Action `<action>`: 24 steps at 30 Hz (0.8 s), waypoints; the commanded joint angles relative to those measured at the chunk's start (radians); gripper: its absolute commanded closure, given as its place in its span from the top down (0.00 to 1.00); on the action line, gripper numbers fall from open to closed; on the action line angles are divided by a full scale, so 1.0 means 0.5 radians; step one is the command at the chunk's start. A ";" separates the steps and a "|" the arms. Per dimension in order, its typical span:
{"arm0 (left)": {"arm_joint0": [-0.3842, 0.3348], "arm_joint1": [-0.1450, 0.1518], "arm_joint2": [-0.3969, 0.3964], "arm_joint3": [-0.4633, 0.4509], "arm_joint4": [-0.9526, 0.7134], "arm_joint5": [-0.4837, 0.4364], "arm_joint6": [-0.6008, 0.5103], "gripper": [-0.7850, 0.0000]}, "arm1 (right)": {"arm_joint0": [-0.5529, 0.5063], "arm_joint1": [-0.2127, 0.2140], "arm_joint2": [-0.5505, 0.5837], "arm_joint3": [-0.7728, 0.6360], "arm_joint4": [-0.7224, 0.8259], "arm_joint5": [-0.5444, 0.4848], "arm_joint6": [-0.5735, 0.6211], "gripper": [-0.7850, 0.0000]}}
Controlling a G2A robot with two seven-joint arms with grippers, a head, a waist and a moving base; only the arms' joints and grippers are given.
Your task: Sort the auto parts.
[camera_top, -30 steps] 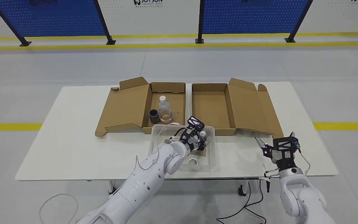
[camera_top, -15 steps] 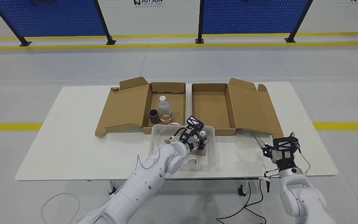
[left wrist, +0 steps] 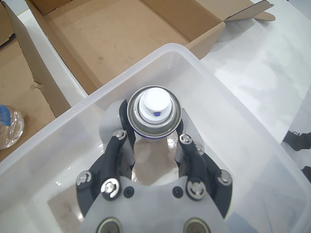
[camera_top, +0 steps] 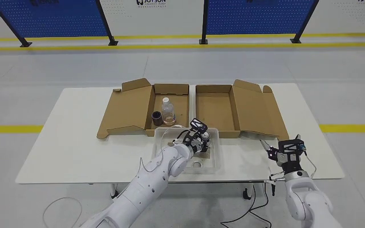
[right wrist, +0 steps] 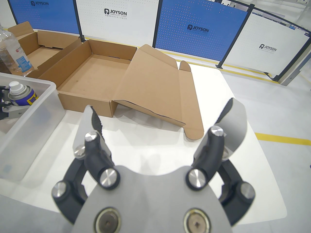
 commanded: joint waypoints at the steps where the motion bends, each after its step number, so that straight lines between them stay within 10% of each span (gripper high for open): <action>1: 0.004 0.000 -0.005 -0.001 0.003 -0.007 -0.005 0.43 | 0.000 0.000 0.000 0.000 0.000 0.000 0.000 1.00; 9: 0.019 0.001 -0.027 -0.018 0.026 -0.035 -0.014 0.00 | 0.000 0.000 0.000 0.000 0.000 0.000 0.000 1.00; 24: 0.097 0.035 -0.100 -0.166 0.105 -0.161 -0.060 0.00 | 0.000 0.000 0.000 0.000 0.000 0.000 0.000 1.00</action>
